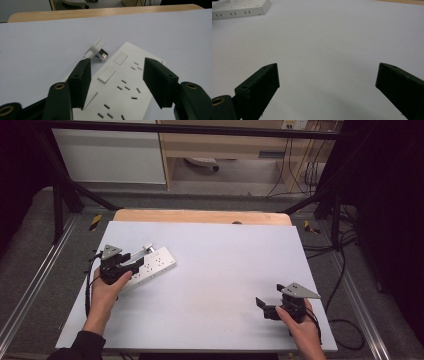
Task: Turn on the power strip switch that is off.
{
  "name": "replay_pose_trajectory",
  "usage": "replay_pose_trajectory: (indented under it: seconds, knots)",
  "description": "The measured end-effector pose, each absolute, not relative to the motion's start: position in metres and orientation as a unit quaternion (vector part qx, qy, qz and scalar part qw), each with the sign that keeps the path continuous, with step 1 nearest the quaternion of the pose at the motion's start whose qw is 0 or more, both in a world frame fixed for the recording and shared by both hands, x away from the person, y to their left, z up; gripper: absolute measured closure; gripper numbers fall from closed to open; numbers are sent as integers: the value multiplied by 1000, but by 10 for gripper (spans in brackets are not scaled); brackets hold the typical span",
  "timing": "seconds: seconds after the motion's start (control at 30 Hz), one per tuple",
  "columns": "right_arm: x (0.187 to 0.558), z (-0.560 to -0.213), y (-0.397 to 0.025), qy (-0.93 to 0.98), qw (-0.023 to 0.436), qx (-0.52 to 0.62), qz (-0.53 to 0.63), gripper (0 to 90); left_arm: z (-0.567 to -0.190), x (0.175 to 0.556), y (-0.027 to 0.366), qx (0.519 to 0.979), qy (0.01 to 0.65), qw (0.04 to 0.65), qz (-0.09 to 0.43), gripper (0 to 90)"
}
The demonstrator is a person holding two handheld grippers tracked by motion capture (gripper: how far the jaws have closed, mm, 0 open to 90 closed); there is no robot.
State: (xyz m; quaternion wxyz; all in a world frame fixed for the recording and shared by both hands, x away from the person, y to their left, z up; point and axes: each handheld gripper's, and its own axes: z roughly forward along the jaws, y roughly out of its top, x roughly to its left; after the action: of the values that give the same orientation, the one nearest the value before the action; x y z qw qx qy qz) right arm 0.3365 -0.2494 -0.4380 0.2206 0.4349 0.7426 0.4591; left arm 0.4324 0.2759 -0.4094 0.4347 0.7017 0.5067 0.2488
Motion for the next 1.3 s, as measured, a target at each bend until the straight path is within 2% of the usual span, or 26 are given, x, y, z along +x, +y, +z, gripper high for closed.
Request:
replay_pose_trajectory:
  seconds: [0.17, 0.97, 1.3]
  knots:
    - [336, -438, -249, 742, 219, 436, 459, 54, -412, 437, 273, 695, 508, 443, 249, 474]
    - [337, -438, -250, 741, 221, 436, 460, 55, -418, 446, 272, 704, 511, 418, 261, 586]
    - [337, -438, -250, 742, 220, 436, 460, 55, -422, 449, 273, 708, 514, 407, 264, 707]
